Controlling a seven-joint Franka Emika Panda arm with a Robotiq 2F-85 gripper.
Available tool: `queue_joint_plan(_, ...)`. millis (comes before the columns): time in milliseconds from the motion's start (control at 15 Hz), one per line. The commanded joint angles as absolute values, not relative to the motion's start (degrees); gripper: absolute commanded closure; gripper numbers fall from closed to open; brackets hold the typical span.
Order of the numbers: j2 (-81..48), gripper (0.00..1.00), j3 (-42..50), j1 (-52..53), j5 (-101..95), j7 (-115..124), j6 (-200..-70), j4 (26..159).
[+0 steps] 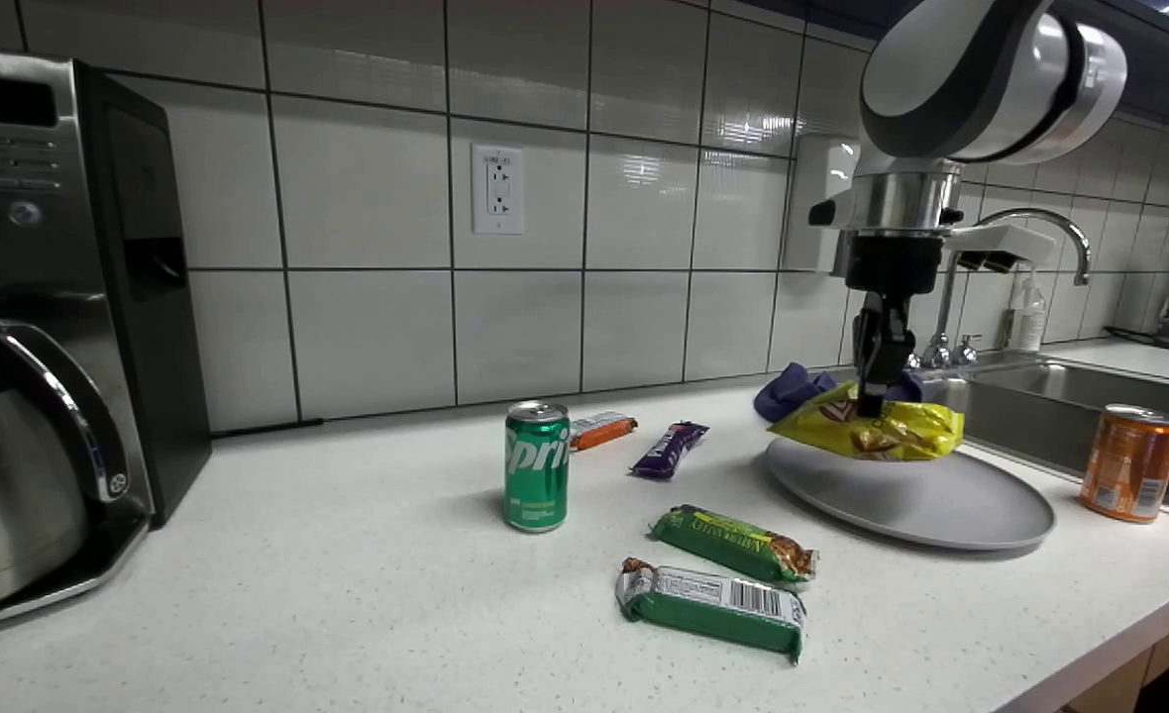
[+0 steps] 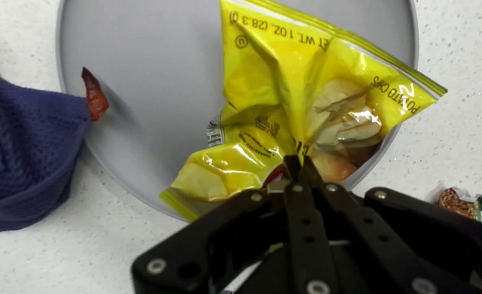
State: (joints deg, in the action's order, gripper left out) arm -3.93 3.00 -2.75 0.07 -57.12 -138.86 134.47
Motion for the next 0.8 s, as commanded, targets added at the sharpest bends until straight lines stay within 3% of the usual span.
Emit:
queue_joint_plan(0,-6.27,1.00,2.17,-2.86,0.80,-53.85,-139.25,130.57)
queue_joint_plan(733,-16.86,1.00,1.01,-3.80,1.14,-47.17,-139.47,118.14)
